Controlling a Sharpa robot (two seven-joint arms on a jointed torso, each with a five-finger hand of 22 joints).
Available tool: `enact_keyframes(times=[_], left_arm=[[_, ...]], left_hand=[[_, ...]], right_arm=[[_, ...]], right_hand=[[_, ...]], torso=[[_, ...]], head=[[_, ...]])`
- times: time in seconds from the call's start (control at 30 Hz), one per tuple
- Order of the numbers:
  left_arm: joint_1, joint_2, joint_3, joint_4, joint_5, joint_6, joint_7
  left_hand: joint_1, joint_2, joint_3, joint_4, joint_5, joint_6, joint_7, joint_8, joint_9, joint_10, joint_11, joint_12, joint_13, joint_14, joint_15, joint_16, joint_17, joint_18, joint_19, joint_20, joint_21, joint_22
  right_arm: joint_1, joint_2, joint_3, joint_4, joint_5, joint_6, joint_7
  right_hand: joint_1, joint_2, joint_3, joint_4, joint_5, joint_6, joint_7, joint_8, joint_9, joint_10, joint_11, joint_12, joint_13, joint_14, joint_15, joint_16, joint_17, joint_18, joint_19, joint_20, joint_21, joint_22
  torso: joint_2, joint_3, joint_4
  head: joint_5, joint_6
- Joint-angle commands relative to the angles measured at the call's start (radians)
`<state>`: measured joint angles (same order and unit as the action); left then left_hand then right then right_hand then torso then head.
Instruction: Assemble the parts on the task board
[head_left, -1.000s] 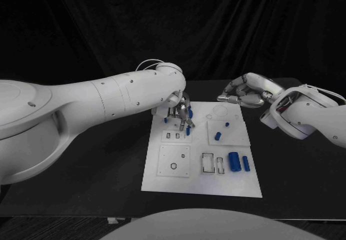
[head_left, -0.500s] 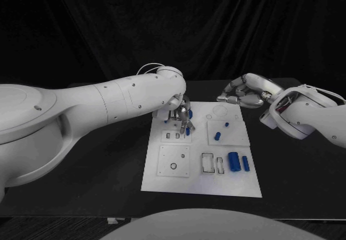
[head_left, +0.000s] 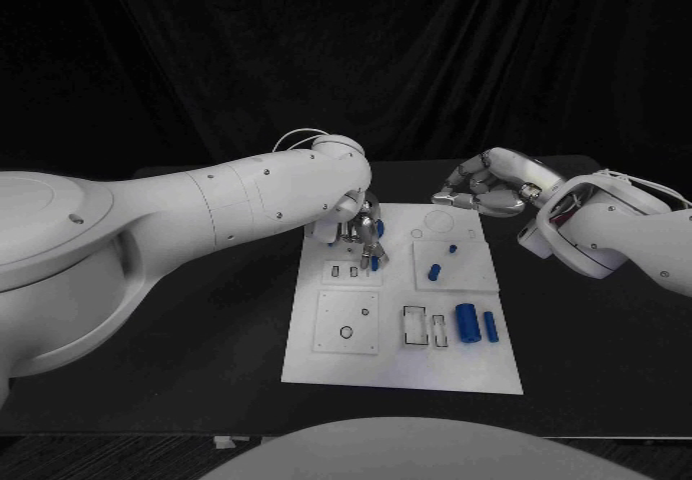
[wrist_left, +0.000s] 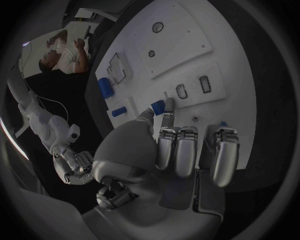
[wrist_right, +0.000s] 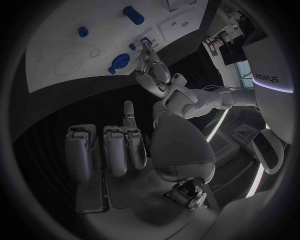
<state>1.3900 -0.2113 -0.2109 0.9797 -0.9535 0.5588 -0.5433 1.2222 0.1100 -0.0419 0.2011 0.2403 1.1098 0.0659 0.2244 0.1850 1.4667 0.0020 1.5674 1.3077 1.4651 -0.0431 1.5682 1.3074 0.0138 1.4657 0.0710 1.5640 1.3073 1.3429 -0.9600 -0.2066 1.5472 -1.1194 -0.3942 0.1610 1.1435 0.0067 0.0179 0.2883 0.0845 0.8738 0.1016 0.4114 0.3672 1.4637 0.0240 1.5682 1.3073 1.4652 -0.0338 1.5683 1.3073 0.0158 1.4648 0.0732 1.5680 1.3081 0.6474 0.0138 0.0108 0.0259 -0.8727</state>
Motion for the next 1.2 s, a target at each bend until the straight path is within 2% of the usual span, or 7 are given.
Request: enact_keyframes(times=[0.03, 0.23, 0.43, 0.67, 0.93, 1.07, 1.2], left_arm=[[-0.002, 0.003, 0.001, 0.000, 0.008, -0.009, 0.020], [-0.003, 0.005, 0.001, -0.001, 0.008, -0.012, 0.021], [-0.003, 0.006, 0.001, -0.002, 0.008, -0.013, 0.021], [-0.003, 0.008, 0.001, -0.005, 0.008, -0.016, 0.026], [-0.003, 0.006, 0.001, -0.003, 0.008, -0.023, 0.024], [-0.003, -0.004, 0.001, 0.007, 0.008, -0.035, 0.018], [-0.001, -0.030, 0.001, 0.036, 0.008, -0.048, -0.001]], left_hand=[[0.010, 0.000, 0.005, -0.007, 0.007, 0.007, -0.002, -0.005, 0.003, 0.104, -0.006, 0.003, 0.263, 0.106, -0.009, 0.003, 0.263, -0.014, 0.105, -0.009, 0.007, 0.263], [0.023, -0.003, 0.025, -0.026, 0.027, 0.018, -0.007, -0.005, 0.016, 0.104, -0.011, 0.003, 0.263, 0.106, -0.013, 0.003, 0.263, -0.014, 0.105, -0.013, 0.007, 0.263], [0.030, -0.014, 0.047, -0.049, 0.041, 0.048, -0.022, 0.014, 0.049, 0.104, -0.023, 0.003, 0.263, 0.106, -0.023, 0.003, 0.263, -0.014, 0.105, -0.022, 0.007, 0.263], [0.035, -0.018, 0.068, -0.065, 0.063, 0.043, -0.025, 0.018, 0.072, 0.104, -0.028, 0.003, 0.263, 0.106, -0.029, 0.003, 0.263, -0.014, 0.105, -0.029, 0.007, 0.263], [0.049, -0.030, 0.111, -0.098, 0.078, 0.034, -0.029, 0.023, 0.104, 0.104, -0.031, 0.003, 0.263, 0.106, -0.033, 0.003, 0.263, -0.014, 0.105, -0.033, 0.007, 0.263], [0.055, -0.039, 0.135, -0.117, 0.080, 0.032, -0.030, 0.028, 0.121, 0.104, -0.033, 0.003, 0.263, 0.106, -0.034, 0.003, 0.263, -0.014, 0.105, -0.035, 0.007, 0.263], [0.059, -0.045, 0.156, -0.133, 0.082, 0.029, -0.031, 0.031, 0.136, 0.104, -0.034, 0.003, 0.263, 0.106, -0.035, 0.003, 0.263, -0.014, 0.105, -0.036, 0.007, 0.263]], right_arm=[[-0.003, 0.001, 0.001, -0.001, 0.000, 0.005, -0.017], [-0.004, 0.002, 0.001, -0.006, 0.000, 0.005, -0.017], [-0.005, 0.002, 0.001, -0.007, 0.000, 0.007, -0.018], [-0.005, 0.002, 0.001, -0.007, 0.000, 0.011, -0.021], [-0.006, 0.002, 0.001, -0.007, 0.000, 0.014, -0.026], [-0.006, 0.000, 0.001, -0.006, 0.000, 0.014, -0.027], [-0.006, -0.005, 0.001, -0.006, 0.000, 0.014, -0.029]], right_hand=[[-0.002, 0.010, -0.005, 0.001, 0.002, -0.006, 0.000, 0.003, 0.002, 0.107, 0.007, 0.003, 0.263, 0.106, 0.005, 0.003, 0.263, -0.016, 0.106, 0.009, 0.003, 0.263], [-0.004, 0.012, -0.007, 0.001, 0.002, -0.004, 0.000, 0.006, 0.003, 0.107, 0.007, 0.003, 0.263, 0.106, 0.006, 0.003, 0.263, -0.016, 0.106, 0.010, 0.003, 0.263], [-0.005, 0.014, -0.009, 0.002, 0.001, -0.003, 0.001, 0.008, 0.003, 0.107, 0.008, 0.003, 0.263, 0.106, 0.006, 0.003, 0.263, -0.016, 0.106, 0.010, 0.003, 0.263], [-0.005, 0.014, -0.009, 0.002, 0.001, -0.002, 0.001, 0.008, 0.003, 0.107, 0.008, 0.003, 0.263, 0.106, 0.007, 0.003, 0.263, -0.016, 0.106, 0.010, 0.003, 0.263], [-0.005, 0.015, -0.010, 0.001, 0.001, -0.001, 0.001, 0.009, 0.003, 0.107, 0.008, 0.003, 0.263, 0.106, 0.007, 0.003, 0.263, -0.016, 0.106, 0.010, 0.003, 0.263], [-0.005, 0.015, -0.011, 0.001, 0.001, -0.001, 0.001, 0.010, 0.004, 0.107, 0.009, 0.003, 0.263, 0.106, 0.007, 0.003, 0.263, -0.016, 0.106, 0.011, 0.003, 0.263], [-0.005, 0.015, -0.011, 0.001, 0.001, -0.001, 0.001, 0.010, 0.004, 0.107, 0.009, 0.003, 0.263, 0.106, 0.007, 0.003, 0.263, -0.016, 0.106, 0.011, 0.003, 0.263]], torso=[[0.000, 0.0000, 0.0001], [-0.001, 0.0001, -0.0002], [-0.001, -0.0001, 0.0009], [-0.001, -0.0015, 0.0001], [-0.001, 0.0004, 0.0020], [-0.001, 0.0013, 0.0027], [-0.001, 0.0009, 0.0015]], head=[[-0.002, 0.000], [-0.003, 0.000], [-0.002, 0.000], [0.002, 0.000], [0.001, 0.000], [0.001, 0.000], [0.007, 0.000]])
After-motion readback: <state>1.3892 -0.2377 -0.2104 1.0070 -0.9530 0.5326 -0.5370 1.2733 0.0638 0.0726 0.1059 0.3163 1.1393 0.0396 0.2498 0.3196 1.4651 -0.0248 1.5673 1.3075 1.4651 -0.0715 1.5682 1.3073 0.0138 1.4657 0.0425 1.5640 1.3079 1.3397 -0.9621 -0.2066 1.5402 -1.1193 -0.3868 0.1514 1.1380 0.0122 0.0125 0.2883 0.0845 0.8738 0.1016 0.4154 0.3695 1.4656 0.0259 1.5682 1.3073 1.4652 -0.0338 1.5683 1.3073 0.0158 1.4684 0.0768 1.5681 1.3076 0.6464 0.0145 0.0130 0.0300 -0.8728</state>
